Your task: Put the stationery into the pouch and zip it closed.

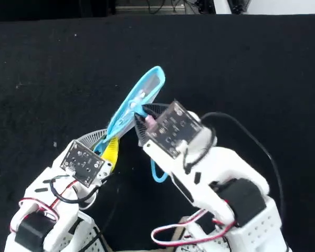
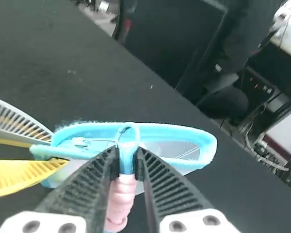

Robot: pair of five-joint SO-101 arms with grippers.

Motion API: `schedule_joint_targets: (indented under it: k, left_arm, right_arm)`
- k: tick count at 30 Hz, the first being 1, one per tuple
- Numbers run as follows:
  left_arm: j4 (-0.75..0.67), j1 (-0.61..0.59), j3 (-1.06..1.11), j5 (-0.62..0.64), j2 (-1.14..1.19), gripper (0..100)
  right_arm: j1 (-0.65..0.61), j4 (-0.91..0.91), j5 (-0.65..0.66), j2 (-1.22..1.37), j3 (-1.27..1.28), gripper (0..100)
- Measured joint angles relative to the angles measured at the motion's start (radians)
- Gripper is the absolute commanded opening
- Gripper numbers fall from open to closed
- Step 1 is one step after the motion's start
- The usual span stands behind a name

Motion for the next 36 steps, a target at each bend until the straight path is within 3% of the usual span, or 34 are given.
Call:
schedule_joint_targets:
  k: [6, 11, 21, 25, 30, 36]
  left_arm:
    - [0.035, -0.011, -0.012, 0.000, -0.002, 30]
    - [-0.002, -0.014, 0.005, -0.002, -0.003, 24]
    - [-0.249, -0.015, 0.216, -0.003, 0.006, 20]
    - [-0.222, -0.015, 0.216, 0.026, -0.002, 2]
    - [-0.146, -0.009, 0.218, 0.127, -0.068, 3]
    - [-0.126, -0.083, 0.224, 0.149, -0.083, 3]
  right_arm:
    - [0.000, 0.006, -0.002, 0.026, 0.000, 1.1]
    - [0.002, 0.040, -0.002, 0.026, 0.000, 1.1]
    - [0.002, 0.071, -0.002, 0.023, -0.002, 1.1]
    - [0.002, 0.071, -0.002, 0.023, -0.002, 1.1]
    - [0.000, 0.071, -0.006, 0.025, -0.002, 1.1]
    - [0.017, 0.061, -0.005, 0.026, -0.002, 1.1]
